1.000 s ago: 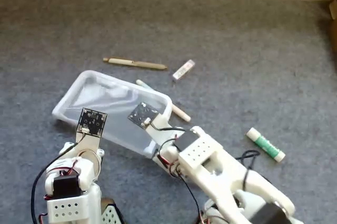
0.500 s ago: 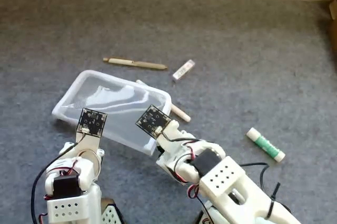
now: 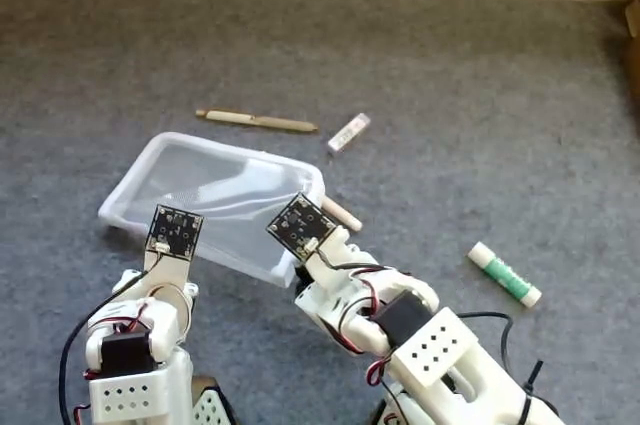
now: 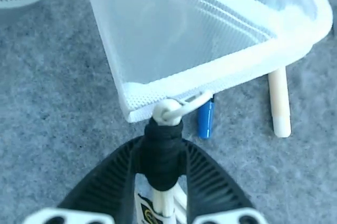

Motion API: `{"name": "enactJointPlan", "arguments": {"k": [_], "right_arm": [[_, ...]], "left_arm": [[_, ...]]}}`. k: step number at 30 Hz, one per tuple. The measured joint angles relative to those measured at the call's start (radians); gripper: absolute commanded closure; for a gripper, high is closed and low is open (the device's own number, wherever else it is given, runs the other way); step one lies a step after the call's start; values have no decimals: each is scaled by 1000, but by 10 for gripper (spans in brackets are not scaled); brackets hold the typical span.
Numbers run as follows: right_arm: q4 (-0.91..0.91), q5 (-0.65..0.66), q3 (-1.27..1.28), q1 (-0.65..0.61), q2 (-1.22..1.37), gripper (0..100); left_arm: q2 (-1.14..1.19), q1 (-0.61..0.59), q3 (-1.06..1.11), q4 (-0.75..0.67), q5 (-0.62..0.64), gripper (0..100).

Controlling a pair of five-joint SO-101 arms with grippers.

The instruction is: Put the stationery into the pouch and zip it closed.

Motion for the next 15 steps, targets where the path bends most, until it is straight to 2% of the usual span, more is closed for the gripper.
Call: {"name": "enactJointPlan", "arguments": {"k": [6, 15], "right_arm": [[0, 0, 75, -2, -95, 993], [2, 0, 175, -2, -376, 993]], "left_arm": [[0, 0, 0, 0, 0, 902], [0, 0, 0, 0, 0, 902]]}}
